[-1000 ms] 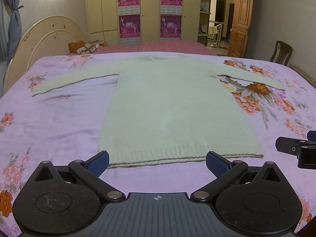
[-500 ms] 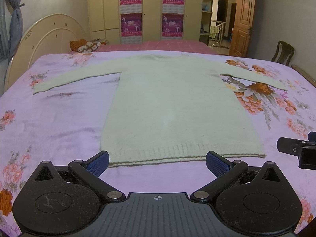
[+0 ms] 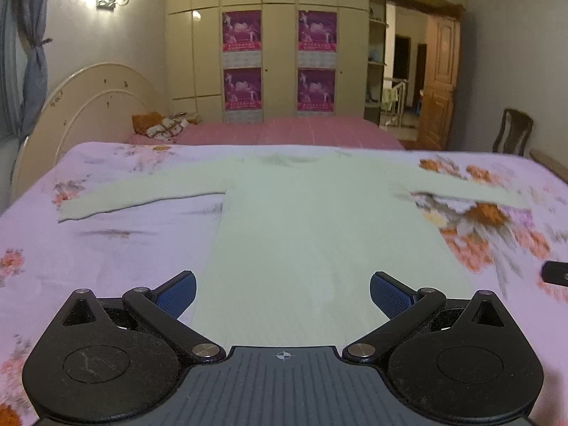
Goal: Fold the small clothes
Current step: 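Grasp the sweater's sleeve cuff with the right gripper and lift it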
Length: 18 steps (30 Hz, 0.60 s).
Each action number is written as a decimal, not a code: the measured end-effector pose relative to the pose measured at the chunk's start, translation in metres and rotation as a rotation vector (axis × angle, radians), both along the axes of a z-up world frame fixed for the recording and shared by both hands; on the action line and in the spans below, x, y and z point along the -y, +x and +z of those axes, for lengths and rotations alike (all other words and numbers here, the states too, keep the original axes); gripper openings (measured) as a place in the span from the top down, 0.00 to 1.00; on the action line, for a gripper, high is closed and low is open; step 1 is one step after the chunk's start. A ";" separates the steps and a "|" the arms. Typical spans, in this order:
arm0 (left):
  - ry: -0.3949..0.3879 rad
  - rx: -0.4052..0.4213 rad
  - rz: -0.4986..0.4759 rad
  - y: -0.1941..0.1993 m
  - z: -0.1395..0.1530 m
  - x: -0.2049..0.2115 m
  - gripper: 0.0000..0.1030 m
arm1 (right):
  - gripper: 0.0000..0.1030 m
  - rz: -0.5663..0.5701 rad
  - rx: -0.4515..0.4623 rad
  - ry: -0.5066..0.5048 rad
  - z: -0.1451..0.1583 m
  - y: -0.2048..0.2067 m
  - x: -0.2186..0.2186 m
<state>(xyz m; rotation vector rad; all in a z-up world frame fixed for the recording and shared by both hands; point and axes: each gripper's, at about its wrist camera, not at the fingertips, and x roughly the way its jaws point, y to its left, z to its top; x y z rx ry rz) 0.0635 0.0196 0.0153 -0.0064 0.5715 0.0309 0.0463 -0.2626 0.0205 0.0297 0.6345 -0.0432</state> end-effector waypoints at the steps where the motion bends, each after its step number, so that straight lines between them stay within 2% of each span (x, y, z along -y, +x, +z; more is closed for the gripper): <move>1: -0.020 -0.003 0.006 0.008 -0.001 -0.002 0.00 | 0.03 -0.015 0.004 0.000 0.001 0.006 0.006; 6: -0.027 -0.075 0.000 0.054 -0.008 -0.008 0.00 | 0.03 -0.129 0.048 -0.015 0.000 0.037 0.042; 9: -0.016 -0.089 0.032 0.081 -0.012 -0.013 0.00 | 0.03 -0.187 0.061 0.001 -0.002 0.061 0.072; 18: 0.047 -0.010 0.067 0.169 -0.016 -0.023 0.00 | 0.05 -0.368 0.127 0.060 -0.015 0.139 0.149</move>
